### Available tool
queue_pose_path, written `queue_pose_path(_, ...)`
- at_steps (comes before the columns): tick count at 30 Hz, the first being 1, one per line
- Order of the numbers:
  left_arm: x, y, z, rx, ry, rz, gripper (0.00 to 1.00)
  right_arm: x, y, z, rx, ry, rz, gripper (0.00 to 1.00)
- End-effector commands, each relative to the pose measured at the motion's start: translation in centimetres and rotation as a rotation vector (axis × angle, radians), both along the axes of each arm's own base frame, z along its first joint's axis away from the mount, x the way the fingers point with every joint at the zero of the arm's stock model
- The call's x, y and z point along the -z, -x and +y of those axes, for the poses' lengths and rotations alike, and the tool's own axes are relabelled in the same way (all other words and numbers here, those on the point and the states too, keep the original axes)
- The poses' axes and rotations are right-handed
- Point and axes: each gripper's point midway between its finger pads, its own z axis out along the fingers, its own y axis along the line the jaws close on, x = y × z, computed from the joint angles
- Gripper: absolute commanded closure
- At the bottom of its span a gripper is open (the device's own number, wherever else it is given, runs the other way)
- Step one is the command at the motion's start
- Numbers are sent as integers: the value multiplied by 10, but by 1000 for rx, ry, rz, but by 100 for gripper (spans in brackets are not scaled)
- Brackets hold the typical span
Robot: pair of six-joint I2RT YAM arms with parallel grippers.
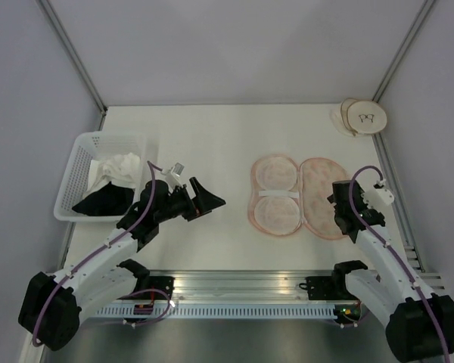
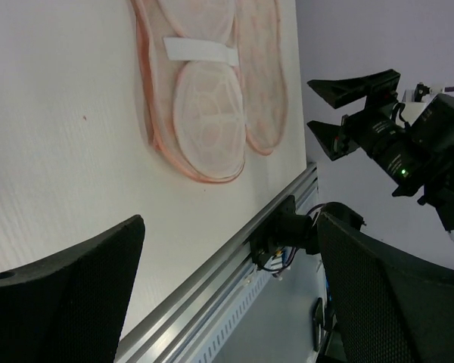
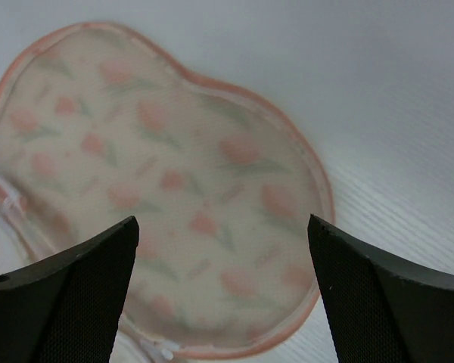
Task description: Unzip the laundry bag and remove the bra
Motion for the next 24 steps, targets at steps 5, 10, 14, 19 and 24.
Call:
queue_pose_path(5,2,21,-21,102,13,-10,2,33,13,-34,137,-148,78,2)
queue_pose_path(10,6,26,-32,122,-48,-1,2,42,11,-21,91,-222,85,3)
queue_pose_path(14,24,27,-33,122,-78,57,3,56,9,1,11,-315,107,5)
queue_pose_path(19,31,26,-32,112,-90,77,4,63,15,8,-25,-341,130,9)
queue_pose_path(24,33,27,-29,96,-90,81,4,69,22,7,-36,-321,150,25)
